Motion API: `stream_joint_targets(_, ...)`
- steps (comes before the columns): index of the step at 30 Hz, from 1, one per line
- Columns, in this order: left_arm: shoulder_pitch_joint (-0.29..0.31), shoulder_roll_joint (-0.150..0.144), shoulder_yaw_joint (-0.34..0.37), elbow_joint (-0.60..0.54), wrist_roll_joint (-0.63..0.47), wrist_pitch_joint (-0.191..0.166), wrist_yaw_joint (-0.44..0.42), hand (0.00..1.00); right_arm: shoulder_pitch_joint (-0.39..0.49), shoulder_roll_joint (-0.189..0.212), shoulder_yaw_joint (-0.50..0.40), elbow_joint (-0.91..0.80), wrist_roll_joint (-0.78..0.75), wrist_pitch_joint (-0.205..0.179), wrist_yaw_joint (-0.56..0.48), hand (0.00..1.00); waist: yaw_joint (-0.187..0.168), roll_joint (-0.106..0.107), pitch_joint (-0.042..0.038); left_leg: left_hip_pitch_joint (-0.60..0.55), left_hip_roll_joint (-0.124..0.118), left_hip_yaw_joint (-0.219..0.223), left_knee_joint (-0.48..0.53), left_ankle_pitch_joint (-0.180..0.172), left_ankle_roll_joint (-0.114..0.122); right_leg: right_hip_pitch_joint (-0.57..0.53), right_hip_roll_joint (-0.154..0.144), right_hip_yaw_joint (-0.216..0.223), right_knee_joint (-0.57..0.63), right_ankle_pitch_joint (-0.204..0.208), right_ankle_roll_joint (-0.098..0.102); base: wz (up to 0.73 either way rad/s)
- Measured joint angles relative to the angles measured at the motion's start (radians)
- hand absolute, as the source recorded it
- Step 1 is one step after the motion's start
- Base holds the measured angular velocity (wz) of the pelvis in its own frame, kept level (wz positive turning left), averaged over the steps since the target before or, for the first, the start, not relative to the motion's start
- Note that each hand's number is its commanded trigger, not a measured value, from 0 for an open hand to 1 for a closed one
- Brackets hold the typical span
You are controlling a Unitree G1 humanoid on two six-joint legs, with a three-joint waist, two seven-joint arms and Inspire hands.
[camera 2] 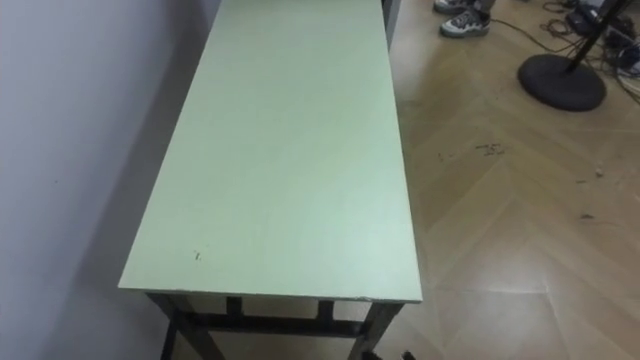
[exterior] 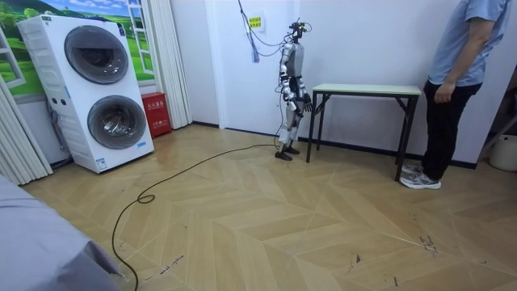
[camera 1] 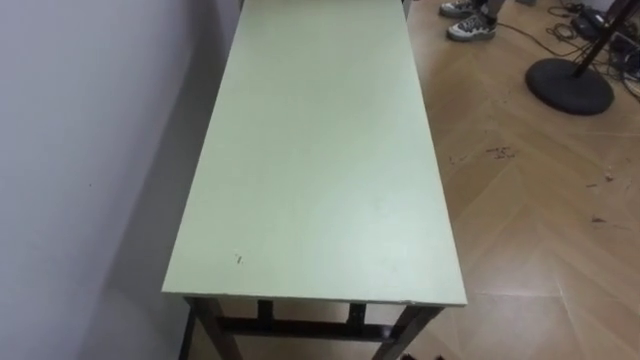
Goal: Move table with human
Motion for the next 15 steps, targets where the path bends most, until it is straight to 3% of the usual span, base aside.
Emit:
stream_joint_targets(6,0.004,-0.023,0.034,0.057,0.001,0.0,0.035,0.0,0.007,0.003,-0.006,0.112,-0.07,0.01,-0.048,0.0,0.001,0.009,0.002,0.014,0.001,0.002,-0.007,-0.002,-0.003,0.003,0.002,0.011,0.001,-0.001,-0.002,-0.04)
stream_joint_targets(10,0.005,-0.048,0.127,0.118,0.043,-0.001,0.063,0.0,-0.011,0.016,-0.066,0.157,-0.168,0.01,-0.078,0.0,0.001,0.004,0.0014,0.014,0.004,0.01,-0.01,-0.009,-0.012,0.004,0.006,0.014,0.002,-0.003,-0.006,-0.08)
stream_joint_targets(15,0.011,-0.056,0.204,0.155,0.11,0.002,0.11,0.0,-0.016,0.025,-0.096,0.183,-0.182,0.029,-0.109,0.0,0.002,0.0,-0.0007,0.013,0.01,0.012,-0.01,-0.009,-0.013,0.003,0.012,0.012,0.002,-0.004,-0.008,0.0)
